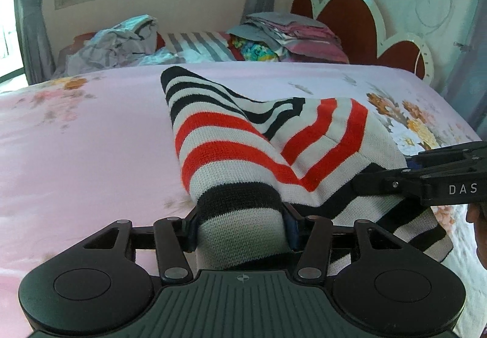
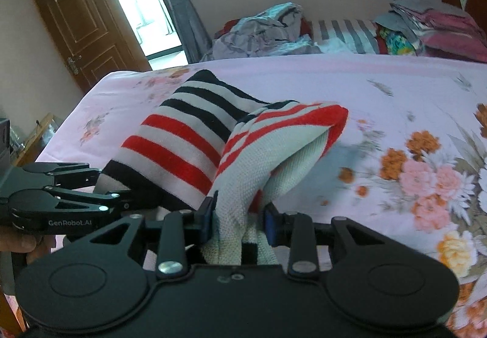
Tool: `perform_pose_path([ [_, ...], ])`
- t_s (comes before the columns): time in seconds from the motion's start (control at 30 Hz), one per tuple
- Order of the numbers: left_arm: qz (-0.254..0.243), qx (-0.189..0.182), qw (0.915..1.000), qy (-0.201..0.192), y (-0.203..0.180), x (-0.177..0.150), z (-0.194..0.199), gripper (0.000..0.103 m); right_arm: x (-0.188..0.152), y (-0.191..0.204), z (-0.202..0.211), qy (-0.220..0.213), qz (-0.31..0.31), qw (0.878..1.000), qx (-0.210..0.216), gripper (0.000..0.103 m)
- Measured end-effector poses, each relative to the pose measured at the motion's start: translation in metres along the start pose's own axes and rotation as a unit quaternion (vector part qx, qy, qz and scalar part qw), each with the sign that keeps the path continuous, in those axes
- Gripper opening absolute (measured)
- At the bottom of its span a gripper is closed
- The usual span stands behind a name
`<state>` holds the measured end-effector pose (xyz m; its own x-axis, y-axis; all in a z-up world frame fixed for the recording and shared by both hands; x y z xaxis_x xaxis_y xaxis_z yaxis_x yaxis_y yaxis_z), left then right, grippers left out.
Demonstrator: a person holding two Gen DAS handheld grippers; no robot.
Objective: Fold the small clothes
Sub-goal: 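Grasp the folded edge with both tools and fold it over again, then lower the fold, open both tools and smooth the stack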
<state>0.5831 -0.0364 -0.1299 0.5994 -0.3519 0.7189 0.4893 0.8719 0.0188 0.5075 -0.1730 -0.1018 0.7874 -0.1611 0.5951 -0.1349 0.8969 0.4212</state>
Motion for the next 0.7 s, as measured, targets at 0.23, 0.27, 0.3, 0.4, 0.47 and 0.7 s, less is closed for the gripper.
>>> perform_pose_path([
  [0.23,0.018,0.02,0.9996,0.001,0.07,-0.039,0.032,0.052,-0.016,0.071,-0.034,0.01,0.018,1.0,0.013,0.032],
  [0.27,0.021,0.022,0.9995,0.003,0.08,-0.045,0.035,0.052,-0.018,0.082,-0.041,0.013,0.02,1.0,0.016,0.032],
  [0.3,0.023,0.025,0.9994,0.004,0.09,-0.051,0.038,0.052,-0.02,0.091,-0.047,0.015,0.02,1.0,0.018,0.032],
  [0.4,0.032,0.033,0.9989,0.006,0.12,-0.069,0.047,0.052,-0.026,0.116,-0.065,0.023,0.016,0.999,0.027,0.032],
  [0.47,0.04,0.038,0.9985,0.008,0.137,-0.079,0.05,0.052,-0.029,0.129,-0.077,0.027,0.021,0.999,0.029,0.032],
  [0.7,0.064,0.026,0.9973,0.024,0.172,-0.114,0.028,0.056,-0.046,0.14,-0.115,0.052,0.008,0.999,0.014,0.032],
])
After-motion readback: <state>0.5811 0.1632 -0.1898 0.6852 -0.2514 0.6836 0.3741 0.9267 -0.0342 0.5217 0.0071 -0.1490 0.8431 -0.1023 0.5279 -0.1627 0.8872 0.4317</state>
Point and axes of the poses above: each gripper's, at about its wrist camera, not at the fingertips, and z roughly against the way its jaws point, y to its left, x to its top, the point moved 9 cm from there along -z, roughly the way its jaws point, and after that the axes turned 12 degrees about -z, right-handed, at the moved point
